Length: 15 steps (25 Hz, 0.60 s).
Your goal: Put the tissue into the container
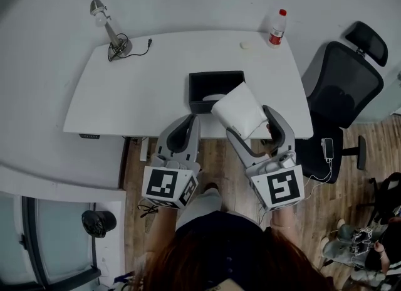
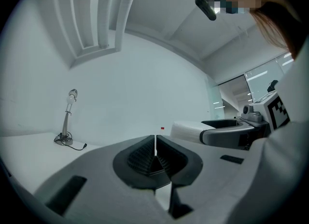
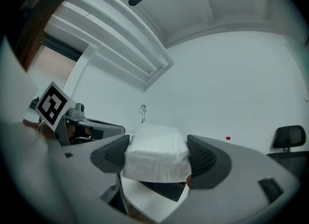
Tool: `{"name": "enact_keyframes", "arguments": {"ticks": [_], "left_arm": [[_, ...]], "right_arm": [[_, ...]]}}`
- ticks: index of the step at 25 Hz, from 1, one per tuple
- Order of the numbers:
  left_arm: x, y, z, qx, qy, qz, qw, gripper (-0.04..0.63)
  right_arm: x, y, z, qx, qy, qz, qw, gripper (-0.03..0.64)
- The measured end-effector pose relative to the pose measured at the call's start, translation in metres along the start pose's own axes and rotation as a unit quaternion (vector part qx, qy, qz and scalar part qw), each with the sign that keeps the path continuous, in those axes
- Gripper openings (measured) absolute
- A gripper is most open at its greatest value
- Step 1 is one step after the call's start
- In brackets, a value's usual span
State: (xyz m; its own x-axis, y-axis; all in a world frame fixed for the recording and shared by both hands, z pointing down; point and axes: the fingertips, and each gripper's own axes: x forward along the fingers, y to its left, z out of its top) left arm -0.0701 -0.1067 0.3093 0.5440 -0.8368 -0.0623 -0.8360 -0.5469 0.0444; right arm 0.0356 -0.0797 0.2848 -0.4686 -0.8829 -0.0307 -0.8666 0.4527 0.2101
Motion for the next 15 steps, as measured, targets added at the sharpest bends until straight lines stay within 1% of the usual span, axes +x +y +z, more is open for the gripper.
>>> {"name": "enact_keyframes", "arguments": {"ticks": [9,15], "left_arm": [[0.030,0.048,-0.004,-0.003,0.004,-0.010,0.9999,0.034],[0.047,0.064,-0.006,-0.012,0.003,-0.019,0.9997,0.034]], "right_arm": [[0.053,-0.005,-0.009,-0.022,0.011,-0.002,1.000,0.388],[0.076,-0.007,-0.018,-0.034,0.022,0.002,0.999,0.388]]}}
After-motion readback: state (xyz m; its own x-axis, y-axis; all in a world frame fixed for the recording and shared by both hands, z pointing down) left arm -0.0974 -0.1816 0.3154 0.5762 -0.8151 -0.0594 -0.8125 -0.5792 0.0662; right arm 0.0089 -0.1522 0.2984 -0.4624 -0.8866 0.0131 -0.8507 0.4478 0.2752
